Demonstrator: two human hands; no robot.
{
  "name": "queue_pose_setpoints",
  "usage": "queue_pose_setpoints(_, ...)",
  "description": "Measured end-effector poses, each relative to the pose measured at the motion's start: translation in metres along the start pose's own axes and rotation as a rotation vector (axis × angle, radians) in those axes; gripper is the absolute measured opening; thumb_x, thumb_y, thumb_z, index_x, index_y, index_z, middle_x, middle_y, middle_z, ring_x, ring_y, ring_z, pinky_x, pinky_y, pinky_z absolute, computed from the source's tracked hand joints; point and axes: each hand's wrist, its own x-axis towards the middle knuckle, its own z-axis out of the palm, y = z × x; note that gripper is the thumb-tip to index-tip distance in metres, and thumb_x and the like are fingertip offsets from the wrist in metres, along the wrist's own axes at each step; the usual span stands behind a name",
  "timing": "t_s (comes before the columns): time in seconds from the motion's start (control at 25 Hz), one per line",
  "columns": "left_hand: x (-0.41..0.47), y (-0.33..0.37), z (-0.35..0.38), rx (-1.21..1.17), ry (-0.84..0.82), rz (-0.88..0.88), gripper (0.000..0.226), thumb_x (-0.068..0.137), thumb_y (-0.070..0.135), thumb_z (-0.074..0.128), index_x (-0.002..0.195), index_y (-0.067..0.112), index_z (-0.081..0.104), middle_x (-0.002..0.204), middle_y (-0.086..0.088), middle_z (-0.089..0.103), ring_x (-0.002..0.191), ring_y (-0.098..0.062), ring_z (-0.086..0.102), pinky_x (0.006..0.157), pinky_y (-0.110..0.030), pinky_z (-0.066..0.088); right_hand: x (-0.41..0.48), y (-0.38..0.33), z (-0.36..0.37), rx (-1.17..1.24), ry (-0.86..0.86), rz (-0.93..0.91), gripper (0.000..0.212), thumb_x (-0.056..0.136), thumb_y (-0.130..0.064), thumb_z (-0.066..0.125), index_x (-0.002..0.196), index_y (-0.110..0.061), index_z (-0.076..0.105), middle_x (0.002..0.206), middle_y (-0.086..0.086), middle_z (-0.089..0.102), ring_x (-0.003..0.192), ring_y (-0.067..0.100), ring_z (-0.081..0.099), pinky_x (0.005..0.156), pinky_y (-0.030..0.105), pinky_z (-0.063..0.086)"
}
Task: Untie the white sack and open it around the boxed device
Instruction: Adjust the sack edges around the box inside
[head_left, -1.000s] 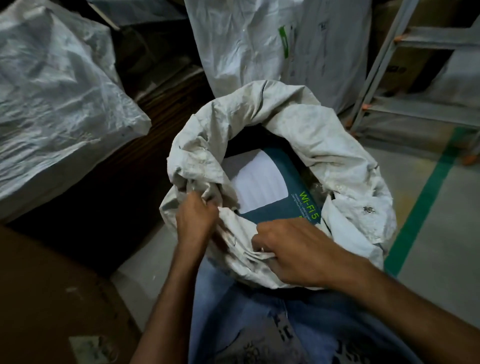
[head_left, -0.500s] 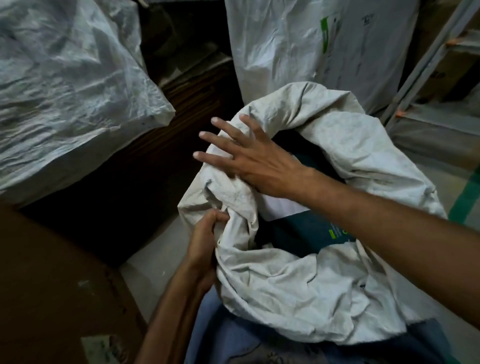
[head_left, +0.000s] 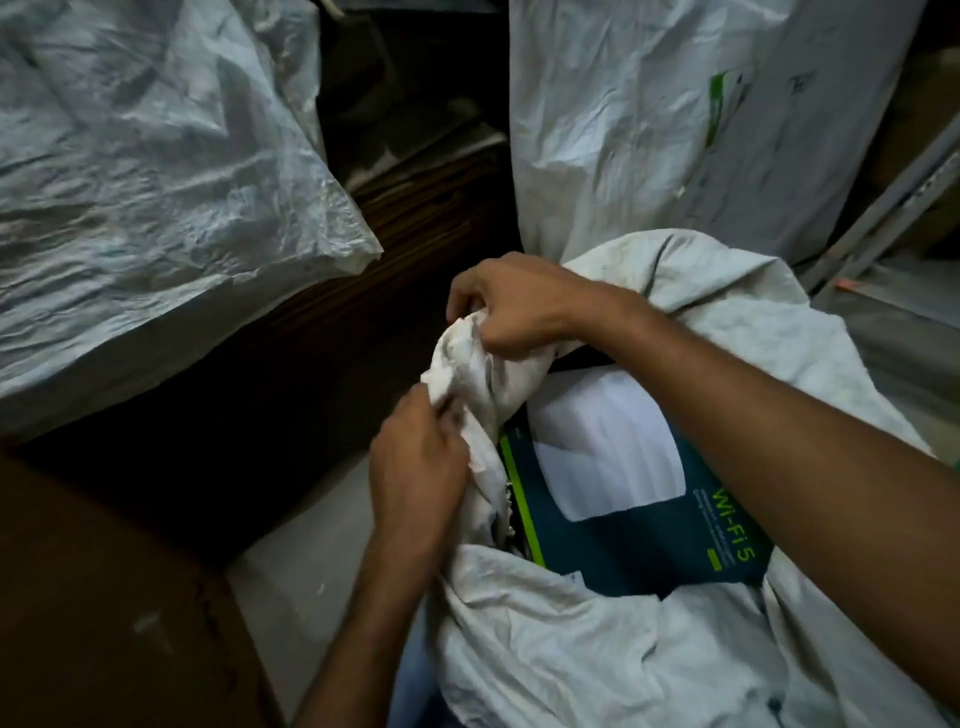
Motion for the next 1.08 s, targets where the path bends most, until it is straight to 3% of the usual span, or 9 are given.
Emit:
queue_pose_setpoints(0.16,0.026,-0.041,0.007,-0.853,-0.188,-0.552,0.025,0.102,0.021,0.058,0.085,0.006,0.069,0.079,-0.009,0.071,0.079,-0.027,0.067,0.068,-0.035,0.053,-0.027,0.055,0.036,-0.356,0.314,-0.148,0.061,0.094,-0.073,0.039,0.138,-0.032,0.051,0.127,-0.009,0.061,0.119,0.015,0.055,0.106,0.043,0.035)
queue_pose_setpoints(0.28,0.023,-0.027,0.006,-0.983,-0.353,-0.738,0.021,0.102,0.017,0.057,0.110,0.001,0.069,0.091,-0.017,0.076,0.076,-0.024,0.074,0.062,-0.031,0.059,-0.011,0.067,0.041,-0.340,0.211,-0.111,0.054,0.100,-0.070,0.028,0.103,-0.027,0.061,0.089,-0.006,0.064,0.084,0.018,0.060,0.087,0.040,0.042)
queue_pose_setpoints(0.36,0.026,-0.022,0.002,-0.632,-0.190,-0.523,0.027,0.103,0.024,0.052,0.126,0.012,0.059,0.107,-0.013,0.071,0.088,-0.021,0.070,0.068,-0.030,0.054,0.015,0.060,0.033,-0.099,0.156,0.059,0.058,0.103,-0.063,0.032,0.079,-0.018,0.061,0.069,-0.004,0.059,0.066,0.017,0.057,0.069,0.036,0.039)
queue_pose_setpoints(0.44,0.033,-0.013,-0.006,-0.058,0.068,-0.105,0.041,0.101,0.038,0.046,0.139,0.024,0.049,0.132,-0.007,0.056,0.120,-0.023,0.056,0.095,-0.041,0.047,0.035,0.059,0.027,0.078,0.138,0.176,0.060,0.102,-0.058,0.042,0.062,-0.015,0.053,0.059,-0.003,0.053,0.056,0.017,0.053,0.059,0.034,0.034)
queue_pose_setpoints(0.56,0.051,0.015,0.011,0.329,-0.037,0.243,0.070,0.093,0.068,0.043,0.143,0.019,0.046,0.148,-0.003,0.046,0.133,-0.022,0.048,0.106,-0.048,0.040,0.039,0.051,0.023,0.013,0.175,0.244,0.054,0.101,-0.056,0.045,0.064,-0.019,0.055,0.063,-0.003,0.056,0.060,0.016,0.054,0.060,0.033,0.031)
queue_pose_setpoints(0.72,0.070,0.007,0.037,0.303,-0.099,0.284,0.040,0.096,0.033,0.058,0.129,0.011,0.055,0.122,-0.012,0.064,0.099,-0.036,0.067,0.078,-0.041,0.045,-0.002,0.054,0.042,-0.335,0.554,0.073,0.045,0.099,-0.058,0.043,0.120,-0.025,0.065,0.124,0.001,0.065,0.118,0.023,0.055,0.096,0.042,0.036)
queue_pose_setpoints(0.84,0.081,-0.008,0.027,0.168,-0.100,0.227,0.023,0.103,0.039,0.049,0.109,0.020,0.060,0.096,-0.010,0.072,0.085,-0.038,0.066,0.070,-0.039,0.040,-0.050,0.084,0.060,-0.513,0.444,0.076,0.068,0.092,-0.067,0.046,0.149,-0.029,0.045,0.156,0.004,0.042,0.146,0.028,0.034,0.116,0.057,0.021)
queue_pose_setpoints(1.0,0.101,-0.016,0.010,-0.033,-0.391,0.097,0.058,0.091,0.080,0.033,0.093,0.030,0.061,0.082,0.010,0.068,0.083,-0.021,0.067,0.070,-0.036,0.047,-0.032,0.106,0.049,-0.504,0.518,0.119,0.026,0.095,-0.035,0.052,0.116,-0.023,0.062,0.109,0.002,0.070,0.101,0.027,0.064,0.100,0.049,0.035)
queue_pose_setpoints(1.08,0.105,-0.009,0.003,-0.015,-0.371,0.114,0.072,0.076,0.093,0.034,0.114,0.037,0.059,0.103,0.011,0.071,0.101,-0.021,0.068,0.081,-0.040,0.052,-0.007,0.110,0.031,-0.349,0.440,0.184,0.011,0.096,-0.032,0.053,0.097,-0.023,0.060,0.090,0.003,0.071,0.084,0.030,0.064,0.083,0.041,0.036)
